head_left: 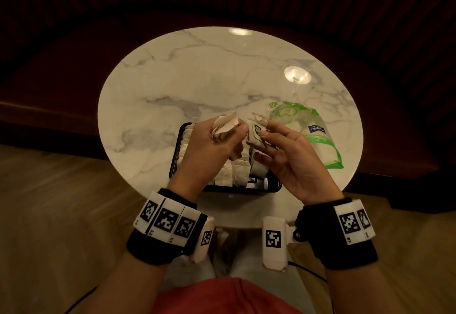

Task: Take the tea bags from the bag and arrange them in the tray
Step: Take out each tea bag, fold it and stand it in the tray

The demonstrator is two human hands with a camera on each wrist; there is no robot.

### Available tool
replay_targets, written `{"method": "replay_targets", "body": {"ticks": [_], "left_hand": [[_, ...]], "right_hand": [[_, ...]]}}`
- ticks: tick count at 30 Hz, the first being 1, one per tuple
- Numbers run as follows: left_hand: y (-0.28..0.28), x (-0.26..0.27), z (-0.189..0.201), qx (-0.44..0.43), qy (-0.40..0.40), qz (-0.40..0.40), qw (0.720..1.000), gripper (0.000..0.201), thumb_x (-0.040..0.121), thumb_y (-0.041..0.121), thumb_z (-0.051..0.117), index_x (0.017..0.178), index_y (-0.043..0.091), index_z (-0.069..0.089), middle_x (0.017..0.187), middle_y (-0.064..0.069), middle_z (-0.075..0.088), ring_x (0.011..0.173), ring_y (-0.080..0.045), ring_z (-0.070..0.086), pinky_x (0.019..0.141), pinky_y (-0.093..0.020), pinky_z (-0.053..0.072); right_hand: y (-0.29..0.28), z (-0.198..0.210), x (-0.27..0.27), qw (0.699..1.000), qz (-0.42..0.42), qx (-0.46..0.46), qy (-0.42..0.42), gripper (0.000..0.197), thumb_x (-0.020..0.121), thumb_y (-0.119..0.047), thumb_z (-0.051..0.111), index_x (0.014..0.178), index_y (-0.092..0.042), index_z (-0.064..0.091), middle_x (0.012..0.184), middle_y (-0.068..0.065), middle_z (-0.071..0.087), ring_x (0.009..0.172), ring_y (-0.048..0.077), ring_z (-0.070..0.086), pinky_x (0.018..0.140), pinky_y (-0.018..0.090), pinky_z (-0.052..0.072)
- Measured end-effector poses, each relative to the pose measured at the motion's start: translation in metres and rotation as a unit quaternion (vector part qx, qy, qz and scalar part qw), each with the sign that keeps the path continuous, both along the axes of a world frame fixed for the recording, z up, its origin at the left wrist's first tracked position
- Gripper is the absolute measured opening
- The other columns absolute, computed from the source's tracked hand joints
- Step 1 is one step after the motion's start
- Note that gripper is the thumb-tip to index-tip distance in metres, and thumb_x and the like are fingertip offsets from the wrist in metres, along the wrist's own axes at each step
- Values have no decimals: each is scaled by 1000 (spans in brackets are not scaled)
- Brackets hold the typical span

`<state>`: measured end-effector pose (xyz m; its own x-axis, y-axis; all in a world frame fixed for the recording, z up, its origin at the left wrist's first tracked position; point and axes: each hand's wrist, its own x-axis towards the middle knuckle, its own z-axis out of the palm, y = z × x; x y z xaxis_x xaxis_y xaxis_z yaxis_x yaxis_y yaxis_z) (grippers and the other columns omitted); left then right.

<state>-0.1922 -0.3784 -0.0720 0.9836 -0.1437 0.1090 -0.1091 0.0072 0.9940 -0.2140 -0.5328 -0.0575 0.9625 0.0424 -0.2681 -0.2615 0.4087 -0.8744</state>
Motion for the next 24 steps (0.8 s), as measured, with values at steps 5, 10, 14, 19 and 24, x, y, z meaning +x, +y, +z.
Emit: {"method": "replay_targets", "body": {"ticks": [5, 10, 14, 19, 24], "left_hand": [[0, 2, -5, 28, -55, 35, 997, 18, 91, 18, 66, 84, 1, 67, 59, -14, 57, 51, -29, 53, 58, -54, 52], [0, 3, -6, 57, -88, 65, 992, 22, 88, 25, 64, 84, 4, 68, 60, 1, 58, 54, -17, 53, 56, -43, 51], [1, 3, -7, 53, -99, 60, 992, 18, 91, 21, 65, 86, 5, 69, 59, 2, 57, 53, -18, 52, 54, -39, 48], [1, 5, -8, 57, -138, 68, 986, 21, 91, 24, 66, 88, 4, 69, 63, 8, 56, 56, -11, 53, 57, -34, 47], [0, 5, -9, 71, -163, 69, 982, 18, 93, 21, 64, 90, 4, 69, 69, 13, 57, 60, -3, 53, 62, -26, 45]], "right_hand": [[2, 0, 0, 1000, 7, -19, -9, 23, 92, 2, 51, 96, -14, 67, 85, 1, 70, 71, 11, 66, 61, 20, 52], [3, 0, -1, 999, 29, -30, -16, 23, 92, 3, 48, 102, -9, 65, 82, 2, 69, 69, 12, 67, 61, 20, 52], [3, 1, 1, 999, 38, -31, -8, 23, 92, 4, 46, 100, -7, 64, 80, 4, 67, 65, 12, 67, 61, 22, 50], [1, 3, 3, 998, 54, -28, 3, 25, 90, 2, 43, 95, -8, 65, 82, 6, 64, 66, 12, 65, 64, 25, 48], [-1, 3, 4, 998, 58, -31, -4, 19, 74, -8, 51, 84, -11, 68, 81, 7, 61, 67, 13, 62, 64, 27, 47]]}}
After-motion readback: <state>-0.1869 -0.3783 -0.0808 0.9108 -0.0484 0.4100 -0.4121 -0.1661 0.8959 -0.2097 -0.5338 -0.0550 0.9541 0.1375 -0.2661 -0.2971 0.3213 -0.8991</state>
